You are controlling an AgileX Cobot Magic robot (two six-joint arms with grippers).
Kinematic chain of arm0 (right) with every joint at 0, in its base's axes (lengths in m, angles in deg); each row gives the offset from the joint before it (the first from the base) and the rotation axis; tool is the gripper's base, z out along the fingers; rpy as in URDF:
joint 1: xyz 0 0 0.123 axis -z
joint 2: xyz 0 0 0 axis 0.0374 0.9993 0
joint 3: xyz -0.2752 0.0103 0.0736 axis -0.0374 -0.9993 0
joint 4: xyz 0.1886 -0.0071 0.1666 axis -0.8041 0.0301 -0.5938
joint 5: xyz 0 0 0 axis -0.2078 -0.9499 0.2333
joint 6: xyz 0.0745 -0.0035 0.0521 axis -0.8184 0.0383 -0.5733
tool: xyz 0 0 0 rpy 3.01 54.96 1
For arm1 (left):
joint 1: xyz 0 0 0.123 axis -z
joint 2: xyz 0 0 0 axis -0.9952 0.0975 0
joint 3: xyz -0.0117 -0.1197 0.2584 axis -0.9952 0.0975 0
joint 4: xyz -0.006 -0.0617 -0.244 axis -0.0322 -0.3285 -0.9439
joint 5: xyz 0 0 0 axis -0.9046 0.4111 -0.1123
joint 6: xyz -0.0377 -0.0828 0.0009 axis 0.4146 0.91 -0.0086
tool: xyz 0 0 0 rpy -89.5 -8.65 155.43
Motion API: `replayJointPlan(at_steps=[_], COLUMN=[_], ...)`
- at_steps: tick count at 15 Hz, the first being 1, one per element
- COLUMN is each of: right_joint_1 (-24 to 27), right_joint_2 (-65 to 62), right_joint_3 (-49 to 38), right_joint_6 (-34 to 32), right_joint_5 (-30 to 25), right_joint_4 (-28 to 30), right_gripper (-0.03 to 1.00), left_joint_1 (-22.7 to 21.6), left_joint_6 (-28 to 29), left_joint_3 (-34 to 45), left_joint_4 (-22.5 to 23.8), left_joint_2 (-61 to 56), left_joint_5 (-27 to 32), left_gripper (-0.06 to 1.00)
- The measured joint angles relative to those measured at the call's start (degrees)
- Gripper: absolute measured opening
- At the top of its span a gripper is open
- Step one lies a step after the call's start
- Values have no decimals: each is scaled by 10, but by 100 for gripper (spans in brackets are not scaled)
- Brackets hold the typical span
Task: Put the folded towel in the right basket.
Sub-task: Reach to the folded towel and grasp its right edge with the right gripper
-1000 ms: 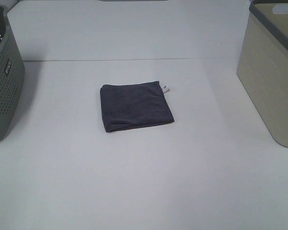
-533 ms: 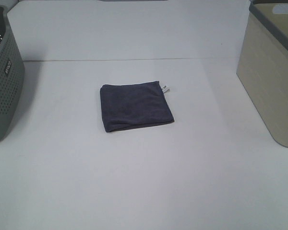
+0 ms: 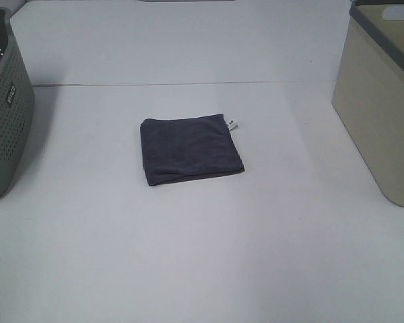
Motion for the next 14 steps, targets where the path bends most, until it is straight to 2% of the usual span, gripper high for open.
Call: replayJointPlan(at_steps=[2, 5, 6, 11, 12, 14], right_joint_1=[-22, -122, -141, -151, -151, -151], right_joint_2=[69, 227, 288, 502, 569, 623], right_joint_3=[25, 91, 122, 245, 294, 345], right_joint_6=[19, 20, 20, 25, 34, 37], right_joint_5=[5, 60, 69, 82, 82, 84], right_joint_4=[-46, -56, -60, -70, -70, -70], right_gripper=[98, 98, 98, 97, 97, 97], left_joint_1=[0, 0, 0, 0, 0, 0], left_joint_6=[0, 0, 0, 0, 0, 0], left_joint_3=[0, 0, 0, 0, 0, 0], left_joint_4=[0, 0, 0, 0, 0, 0], left_joint_2=[0, 0, 0, 0, 0, 0], left_joint_5=[0, 0, 0, 0, 0, 0], left_gripper=[99, 99, 99, 99, 99, 99])
